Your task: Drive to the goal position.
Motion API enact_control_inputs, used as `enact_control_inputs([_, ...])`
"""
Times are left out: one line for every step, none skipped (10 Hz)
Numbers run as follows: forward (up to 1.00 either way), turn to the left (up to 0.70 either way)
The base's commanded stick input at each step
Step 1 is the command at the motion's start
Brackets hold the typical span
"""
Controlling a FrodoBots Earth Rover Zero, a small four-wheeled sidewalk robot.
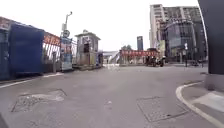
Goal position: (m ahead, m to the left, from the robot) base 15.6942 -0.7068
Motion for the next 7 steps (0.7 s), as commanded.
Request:
enact_control_inputs([0.45,0.00])
enact_control_inputs([0.45,0.00])
enact_control_inputs([0.45,0.00])
enact_control_inputs([0.45,0.00])
enact_control_inputs([0.45,0.00])
enact_control_inputs([0.45,0.00])
enact_control_inputs([0.45,0.00])
